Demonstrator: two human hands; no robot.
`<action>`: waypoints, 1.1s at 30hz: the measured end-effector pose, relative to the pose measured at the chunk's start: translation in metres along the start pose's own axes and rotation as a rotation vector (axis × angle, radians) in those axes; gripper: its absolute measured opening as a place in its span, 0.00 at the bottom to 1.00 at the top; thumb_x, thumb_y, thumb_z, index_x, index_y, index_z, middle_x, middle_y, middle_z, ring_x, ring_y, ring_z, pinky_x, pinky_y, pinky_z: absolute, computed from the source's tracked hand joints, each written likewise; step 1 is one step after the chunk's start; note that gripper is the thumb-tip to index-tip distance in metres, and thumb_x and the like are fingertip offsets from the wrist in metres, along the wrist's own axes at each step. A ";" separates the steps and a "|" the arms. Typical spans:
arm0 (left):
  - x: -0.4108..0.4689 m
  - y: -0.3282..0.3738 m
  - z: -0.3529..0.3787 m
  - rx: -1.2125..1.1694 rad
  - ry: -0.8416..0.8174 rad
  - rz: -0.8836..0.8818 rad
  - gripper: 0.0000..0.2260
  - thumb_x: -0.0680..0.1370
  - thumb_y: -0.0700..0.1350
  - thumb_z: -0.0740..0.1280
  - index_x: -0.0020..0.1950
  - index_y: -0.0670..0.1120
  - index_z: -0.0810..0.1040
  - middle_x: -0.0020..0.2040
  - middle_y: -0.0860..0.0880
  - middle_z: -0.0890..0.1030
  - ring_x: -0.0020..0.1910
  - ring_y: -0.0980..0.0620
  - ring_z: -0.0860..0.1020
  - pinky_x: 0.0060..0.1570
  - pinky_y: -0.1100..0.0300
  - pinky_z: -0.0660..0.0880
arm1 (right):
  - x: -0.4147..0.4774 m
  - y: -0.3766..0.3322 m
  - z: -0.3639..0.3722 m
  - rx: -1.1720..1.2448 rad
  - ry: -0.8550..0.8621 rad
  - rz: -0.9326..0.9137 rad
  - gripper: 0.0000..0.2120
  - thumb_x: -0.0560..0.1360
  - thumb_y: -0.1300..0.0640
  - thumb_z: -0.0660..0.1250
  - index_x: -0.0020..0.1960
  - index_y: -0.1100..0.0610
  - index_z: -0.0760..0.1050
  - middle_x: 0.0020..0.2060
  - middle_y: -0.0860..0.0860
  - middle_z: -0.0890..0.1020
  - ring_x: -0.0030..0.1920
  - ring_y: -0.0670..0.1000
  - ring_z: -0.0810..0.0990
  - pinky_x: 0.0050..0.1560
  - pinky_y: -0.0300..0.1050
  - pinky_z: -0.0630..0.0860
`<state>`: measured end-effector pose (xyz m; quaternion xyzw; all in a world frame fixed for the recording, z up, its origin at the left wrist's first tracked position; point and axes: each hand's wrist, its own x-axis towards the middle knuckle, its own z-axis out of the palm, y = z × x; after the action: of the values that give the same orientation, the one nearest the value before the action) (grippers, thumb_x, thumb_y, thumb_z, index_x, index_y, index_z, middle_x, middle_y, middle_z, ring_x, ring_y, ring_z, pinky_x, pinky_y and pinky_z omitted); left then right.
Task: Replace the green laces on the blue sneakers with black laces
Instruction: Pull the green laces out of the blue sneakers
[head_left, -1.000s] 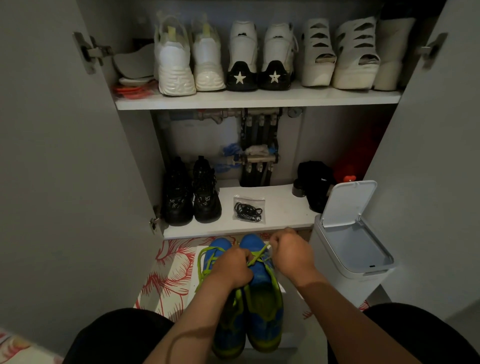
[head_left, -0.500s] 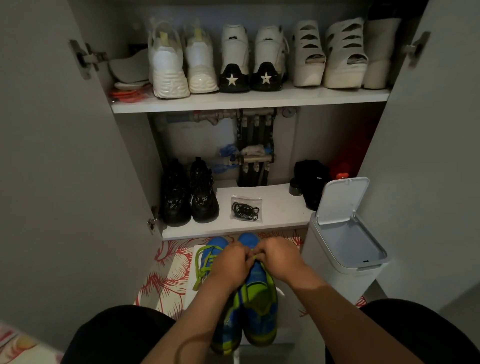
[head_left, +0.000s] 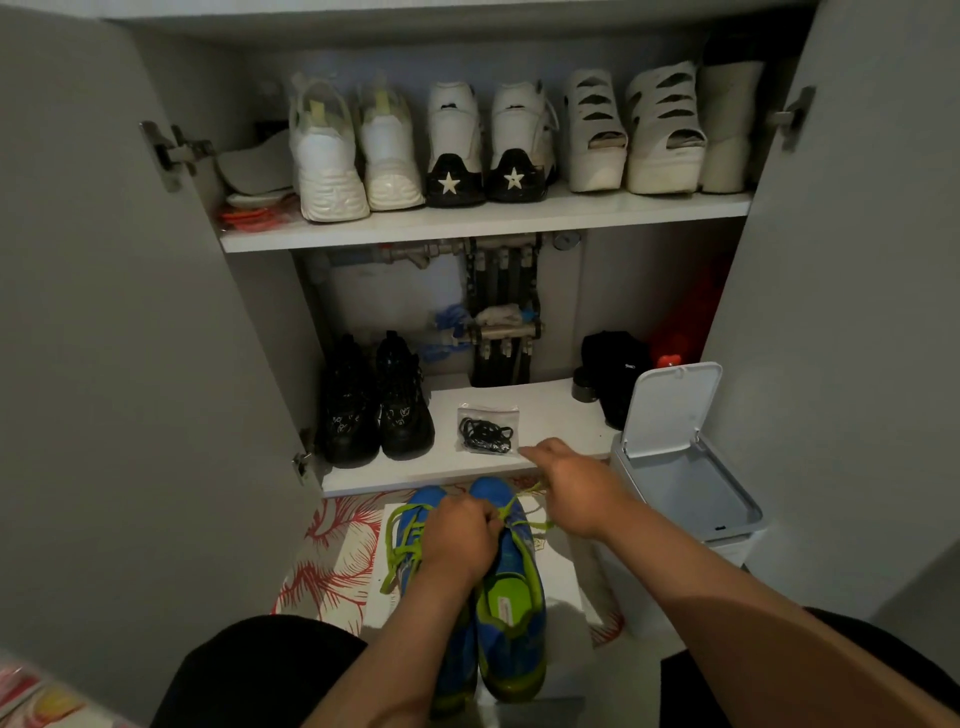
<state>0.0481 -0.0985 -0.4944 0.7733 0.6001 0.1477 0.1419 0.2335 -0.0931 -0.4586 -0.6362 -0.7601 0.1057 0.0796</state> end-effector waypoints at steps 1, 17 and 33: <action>0.001 0.001 0.000 -0.014 0.014 -0.005 0.11 0.80 0.50 0.64 0.48 0.47 0.83 0.49 0.45 0.82 0.51 0.46 0.78 0.48 0.53 0.76 | -0.001 -0.001 0.001 0.051 -0.034 -0.032 0.33 0.73 0.63 0.64 0.76 0.48 0.65 0.70 0.47 0.69 0.63 0.55 0.76 0.61 0.50 0.75; 0.026 -0.018 -0.013 -0.214 -0.279 0.018 0.08 0.79 0.48 0.68 0.47 0.45 0.82 0.44 0.48 0.83 0.45 0.53 0.79 0.47 0.60 0.73 | 0.030 -0.004 0.002 0.445 0.180 0.185 0.06 0.75 0.57 0.65 0.41 0.51 0.80 0.44 0.46 0.83 0.46 0.50 0.81 0.46 0.47 0.77; 0.050 -0.008 -0.039 -0.309 -0.318 0.124 0.12 0.81 0.48 0.66 0.37 0.50 0.76 0.33 0.54 0.75 0.34 0.57 0.72 0.39 0.59 0.70 | 0.028 -0.007 0.009 0.519 -0.120 0.052 0.08 0.77 0.55 0.68 0.41 0.50 0.83 0.35 0.47 0.84 0.37 0.45 0.81 0.42 0.42 0.77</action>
<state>0.0375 -0.0465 -0.4593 0.7913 0.4919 0.1226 0.3420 0.2193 -0.0678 -0.4660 -0.6064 -0.6943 0.3366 0.1922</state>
